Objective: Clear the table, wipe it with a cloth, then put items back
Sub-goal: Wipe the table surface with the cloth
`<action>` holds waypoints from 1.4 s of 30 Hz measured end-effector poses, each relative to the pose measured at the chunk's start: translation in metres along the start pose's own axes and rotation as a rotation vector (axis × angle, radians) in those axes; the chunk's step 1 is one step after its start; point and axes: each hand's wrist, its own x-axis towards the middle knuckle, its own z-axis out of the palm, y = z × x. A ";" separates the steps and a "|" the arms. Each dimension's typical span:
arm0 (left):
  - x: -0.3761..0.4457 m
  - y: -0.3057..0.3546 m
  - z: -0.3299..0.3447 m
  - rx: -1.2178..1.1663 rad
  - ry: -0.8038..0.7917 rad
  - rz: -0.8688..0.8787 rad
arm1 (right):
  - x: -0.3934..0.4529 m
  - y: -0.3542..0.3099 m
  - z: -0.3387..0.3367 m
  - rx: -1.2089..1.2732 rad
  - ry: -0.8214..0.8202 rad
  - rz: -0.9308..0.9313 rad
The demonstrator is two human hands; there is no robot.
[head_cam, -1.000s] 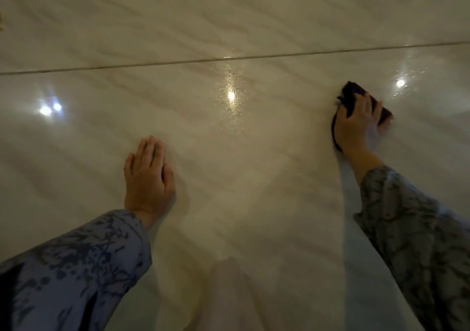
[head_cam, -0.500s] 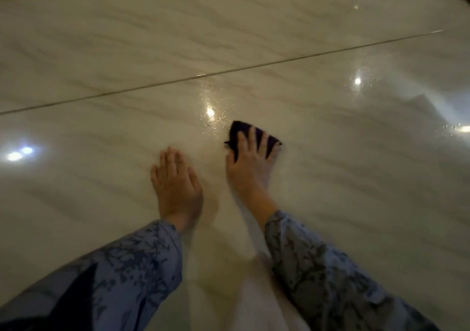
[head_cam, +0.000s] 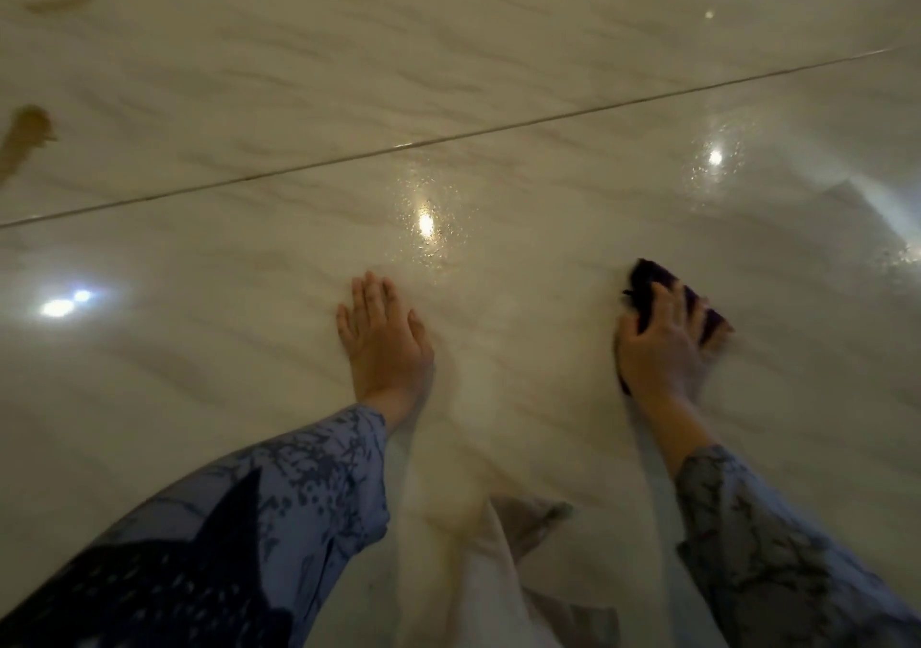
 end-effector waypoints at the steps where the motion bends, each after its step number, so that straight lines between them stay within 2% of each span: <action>1: -0.001 0.000 -0.001 0.007 -0.001 0.003 | 0.003 0.011 -0.004 -0.014 -0.008 0.064; 4: -0.001 0.002 -0.005 0.000 -0.023 0.004 | -0.009 0.013 -0.007 -0.028 -0.004 0.165; 6: -0.001 0.002 -0.008 -0.011 -0.042 0.002 | -0.030 -0.001 -0.007 -0.056 -0.019 0.134; 9: 0.000 -0.002 -0.014 -0.055 -0.115 0.011 | -0.073 -0.031 -0.003 -0.096 -0.071 -0.025; 11: 0.007 -0.008 -0.019 -0.060 -0.230 0.065 | -0.101 -0.054 0.003 -0.130 -0.116 -0.158; 14: 0.018 -0.034 -0.047 -0.279 -0.358 0.090 | -0.122 -0.086 0.013 -0.153 -0.153 -0.279; 16: 0.010 -0.072 -0.067 -0.349 -0.309 0.090 | -0.122 -0.102 0.015 -0.166 -0.162 -0.305; 20: -0.028 -0.178 -0.084 -0.122 -0.115 0.087 | -0.122 -0.140 0.023 -0.155 -0.169 -0.328; 25: -0.063 -0.271 -0.098 0.031 0.014 -0.095 | -0.156 -0.202 0.045 -0.087 -0.172 -0.477; 29: -0.070 -0.277 -0.091 0.067 0.060 -0.066 | -0.172 -0.244 0.054 -0.067 -0.136 -0.536; 34: -0.070 -0.282 -0.089 0.045 0.107 -0.059 | -0.157 -0.304 0.064 -0.072 -0.144 -0.517; 42: -0.069 -0.283 -0.089 0.055 0.106 -0.048 | -0.138 -0.402 0.077 -0.056 -0.143 -0.548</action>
